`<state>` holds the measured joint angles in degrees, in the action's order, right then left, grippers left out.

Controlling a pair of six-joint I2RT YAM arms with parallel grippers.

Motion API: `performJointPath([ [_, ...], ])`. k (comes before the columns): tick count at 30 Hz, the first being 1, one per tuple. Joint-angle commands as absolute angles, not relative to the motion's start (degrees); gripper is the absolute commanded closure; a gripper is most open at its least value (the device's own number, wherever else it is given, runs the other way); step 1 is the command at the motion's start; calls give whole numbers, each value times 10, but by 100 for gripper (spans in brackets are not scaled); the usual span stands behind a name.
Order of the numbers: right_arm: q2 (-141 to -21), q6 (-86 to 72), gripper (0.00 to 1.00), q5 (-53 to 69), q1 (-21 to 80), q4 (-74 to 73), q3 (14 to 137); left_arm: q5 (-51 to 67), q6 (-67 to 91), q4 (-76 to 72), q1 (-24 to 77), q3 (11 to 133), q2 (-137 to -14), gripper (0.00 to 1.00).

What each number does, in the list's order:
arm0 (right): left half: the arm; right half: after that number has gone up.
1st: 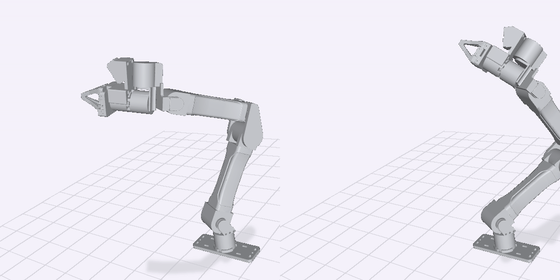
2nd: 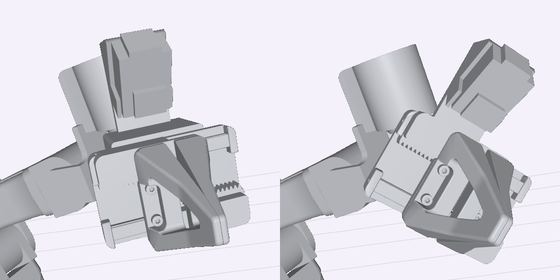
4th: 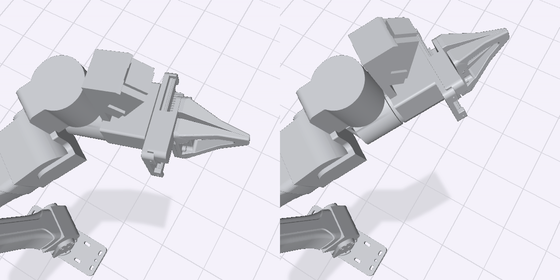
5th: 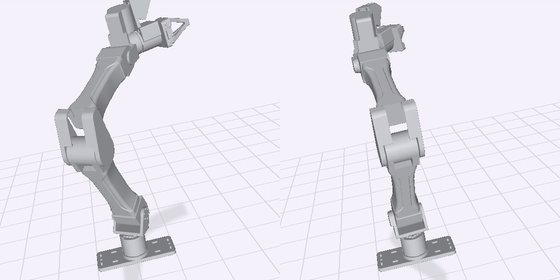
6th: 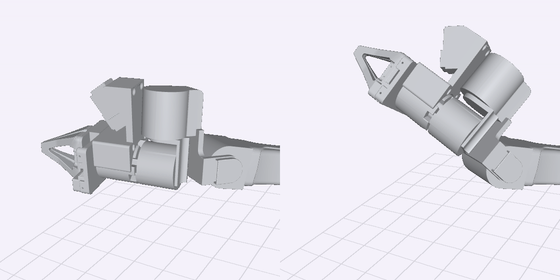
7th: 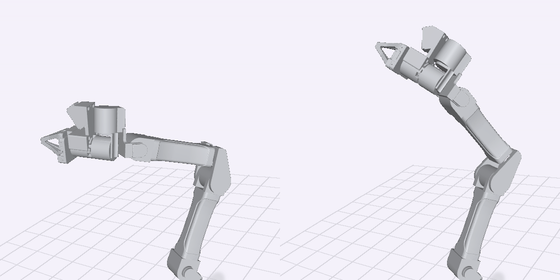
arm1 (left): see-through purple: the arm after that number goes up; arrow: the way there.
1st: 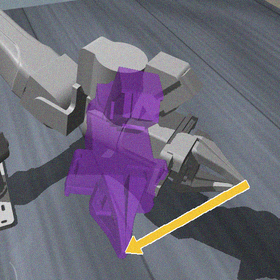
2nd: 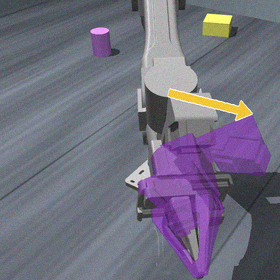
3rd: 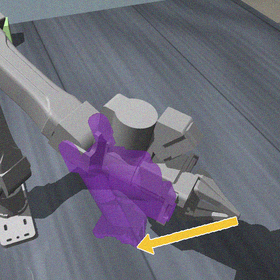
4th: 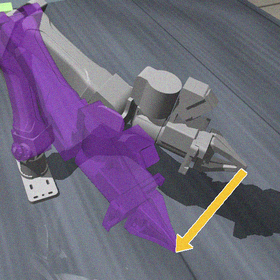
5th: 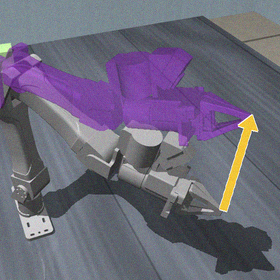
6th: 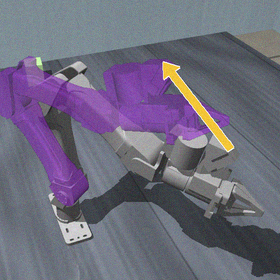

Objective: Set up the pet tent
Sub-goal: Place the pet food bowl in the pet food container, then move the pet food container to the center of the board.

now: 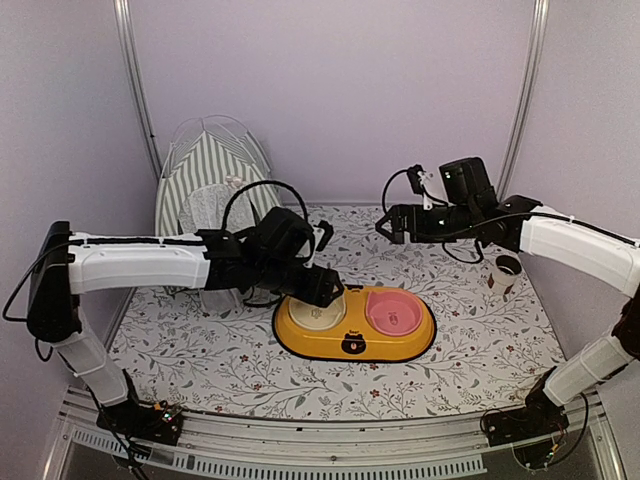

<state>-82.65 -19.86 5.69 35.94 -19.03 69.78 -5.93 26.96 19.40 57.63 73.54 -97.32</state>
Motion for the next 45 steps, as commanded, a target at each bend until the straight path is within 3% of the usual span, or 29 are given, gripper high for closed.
performJointPath([
  [1, -822, -232, 1, 83, 360, -217, 648, -11, 293, 135, 545, 645, -912, 28],
  [12, -763, -297, 1, 105, 366, -228, 507, 63, 312, 51, 474, 462, -805, 23],
  [23, -740, -365, 1, 92, 499, -278, 454, 106, 336, 36, 476, 403, -824, 24],
  [29, -752, -429, 1, 113, 571, -215, 405, 130, 325, 29, 487, 402, -851, 35],
  [36, -823, -455, 1, 114, 580, -163, 410, 115, 321, 30, 489, 407, -886, 48],
  [45, -878, -454, 1, 93, 577, -152, 436, 86, 311, 6, 489, 413, -934, 51],
])
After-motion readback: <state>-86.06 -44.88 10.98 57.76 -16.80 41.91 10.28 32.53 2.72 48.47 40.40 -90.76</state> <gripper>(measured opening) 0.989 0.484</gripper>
